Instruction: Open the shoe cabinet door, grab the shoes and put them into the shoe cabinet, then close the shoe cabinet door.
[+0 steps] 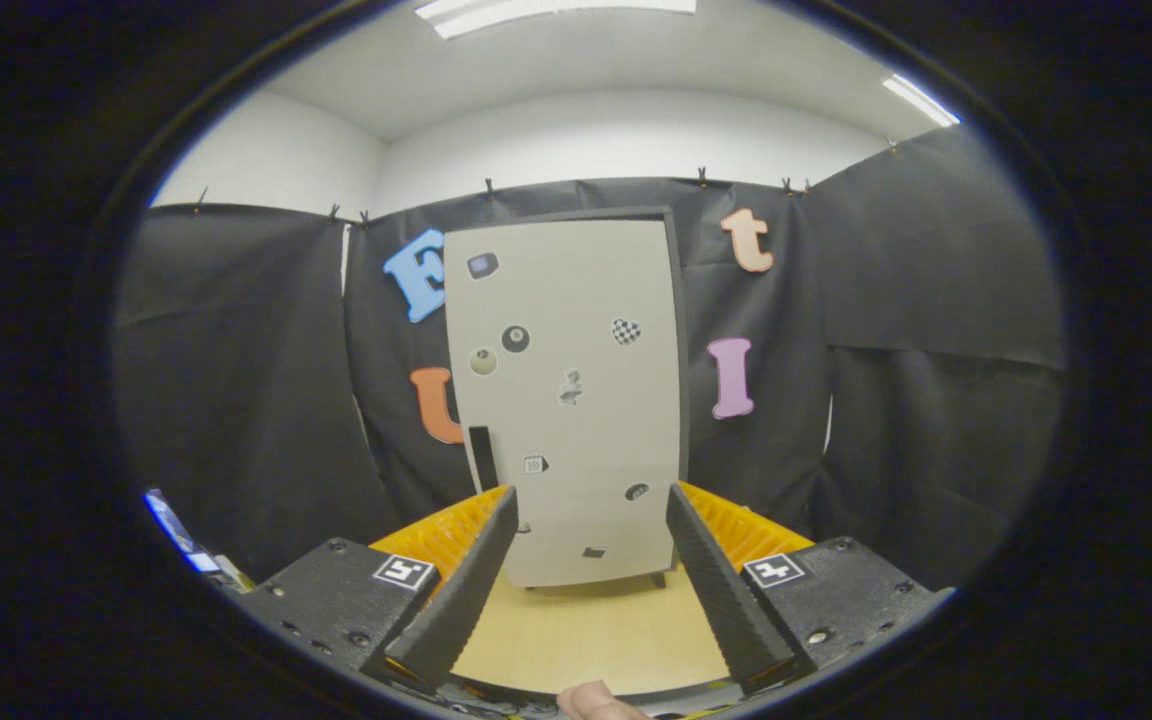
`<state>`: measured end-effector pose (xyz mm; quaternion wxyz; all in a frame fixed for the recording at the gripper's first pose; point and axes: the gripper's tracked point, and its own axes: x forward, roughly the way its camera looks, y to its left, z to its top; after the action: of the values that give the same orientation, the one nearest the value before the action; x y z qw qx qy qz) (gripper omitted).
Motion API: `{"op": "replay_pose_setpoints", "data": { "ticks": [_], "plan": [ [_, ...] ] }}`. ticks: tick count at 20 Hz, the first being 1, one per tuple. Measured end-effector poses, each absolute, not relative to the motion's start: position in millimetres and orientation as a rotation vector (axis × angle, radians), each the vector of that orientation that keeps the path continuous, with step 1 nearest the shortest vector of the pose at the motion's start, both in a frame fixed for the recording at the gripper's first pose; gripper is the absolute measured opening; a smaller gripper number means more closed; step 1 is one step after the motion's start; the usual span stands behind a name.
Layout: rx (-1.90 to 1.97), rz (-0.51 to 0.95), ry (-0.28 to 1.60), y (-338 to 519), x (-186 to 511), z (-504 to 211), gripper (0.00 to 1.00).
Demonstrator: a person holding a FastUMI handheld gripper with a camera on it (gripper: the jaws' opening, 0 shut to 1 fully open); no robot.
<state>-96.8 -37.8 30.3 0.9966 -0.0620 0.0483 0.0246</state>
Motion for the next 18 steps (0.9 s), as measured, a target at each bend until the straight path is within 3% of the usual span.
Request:
{"op": "replay_pose_setpoints", "data": {
  "ticks": [8,18],
  "plan": [
    [-0.208,-0.002,0.016,-101.6,-117.9,70.0,0.98],
    [-0.234,0.013,-0.063,-172.5,-73.5,81.6,0.98]
  ]
}}
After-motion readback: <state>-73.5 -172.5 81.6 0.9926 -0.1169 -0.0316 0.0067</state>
